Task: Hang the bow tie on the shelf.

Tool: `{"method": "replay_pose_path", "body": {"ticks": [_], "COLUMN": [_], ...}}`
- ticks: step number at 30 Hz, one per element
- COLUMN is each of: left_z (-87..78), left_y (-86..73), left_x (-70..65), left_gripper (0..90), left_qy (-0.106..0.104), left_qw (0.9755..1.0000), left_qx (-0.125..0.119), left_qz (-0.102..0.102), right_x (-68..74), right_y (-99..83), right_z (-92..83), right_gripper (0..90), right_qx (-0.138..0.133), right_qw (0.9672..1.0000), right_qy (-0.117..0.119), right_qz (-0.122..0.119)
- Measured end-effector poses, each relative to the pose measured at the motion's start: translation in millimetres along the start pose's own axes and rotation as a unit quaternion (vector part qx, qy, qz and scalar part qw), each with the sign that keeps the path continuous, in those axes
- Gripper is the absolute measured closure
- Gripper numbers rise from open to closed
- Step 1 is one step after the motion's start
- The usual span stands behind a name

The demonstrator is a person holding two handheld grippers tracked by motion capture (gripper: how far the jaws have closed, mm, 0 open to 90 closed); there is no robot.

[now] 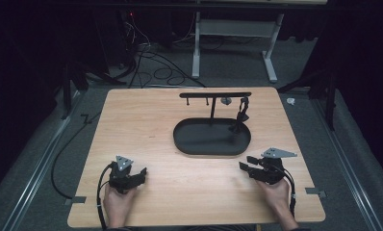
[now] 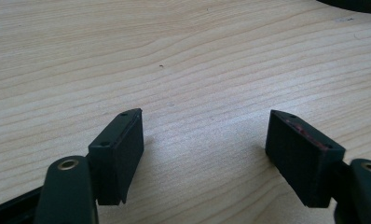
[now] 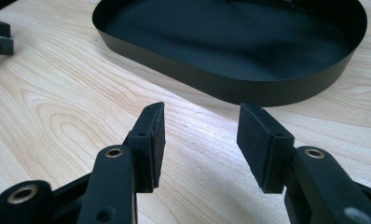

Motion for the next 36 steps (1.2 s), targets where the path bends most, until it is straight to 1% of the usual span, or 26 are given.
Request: {"method": "replay_pose_path", "body": {"ticks": [6, 7, 11, 14, 20, 24, 36], "left_z": [0.0, 0.0, -0.2, -0.2, -0.2, -0.3, -0.3], "left_y": [0.0, 0.0, -0.1, -0.1, -0.1, -0.2, -0.2], "left_x": [0.0, 0.0, -0.2, -0.2, -0.2, -0.1, 0.0], "left_gripper": [28.2, 28.3, 28.3, 28.3, 28.3, 28.2, 28.3], "left_qy": [0.0, 0.0, 0.0, 0.0, 0.0, 0.0, 0.0], "left_qw": [1.0, 1.0, 1.0, 1.0, 1.0, 1.0, 1.0], "left_qx": [0.0, 0.0, 0.0, 0.0, 0.0, 0.001, 0.001], "left_qz": [0.0, 0.0, -0.001, -0.001, -0.001, 0.0, 0.0], "right_x": [1.5, 1.2, 0.3, -0.5, -1.3, -1.3, -1.6], "right_y": [-1.2, -1.5, -3.8, -5.8, -8.6, -10.4, -16.4], "right_z": [7.0, 7.9, 11.8, 13.8, 18.2, 21.6, 28.6], "right_gripper": [54.1, 54.1, 54.2, 54.1, 53.9, 53.9, 52.6], "right_qx": [0.011, 0.012, 0.019, 0.023, 0.026, 0.03, 0.042], "right_qw": [0.9999, 0.9998, 0.9996, 0.9995, 0.9993, 0.9988, 0.9973], "right_qy": [-0.008, -0.01, -0.015, -0.018, -0.024, -0.032, -0.051], "right_qz": [-0.009, -0.014, -0.016, -0.011, -0.011, -0.02, -0.033]}}
Point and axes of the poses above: each handheld gripper's, and its own axes: z roughly forward along the jaws, y roughly out of its top, x roughly to its left, the point moved 8 cm from there along z, roughly forward along the jaws, and after that the axes turned 1 degree about z, right-handed, at the moved point
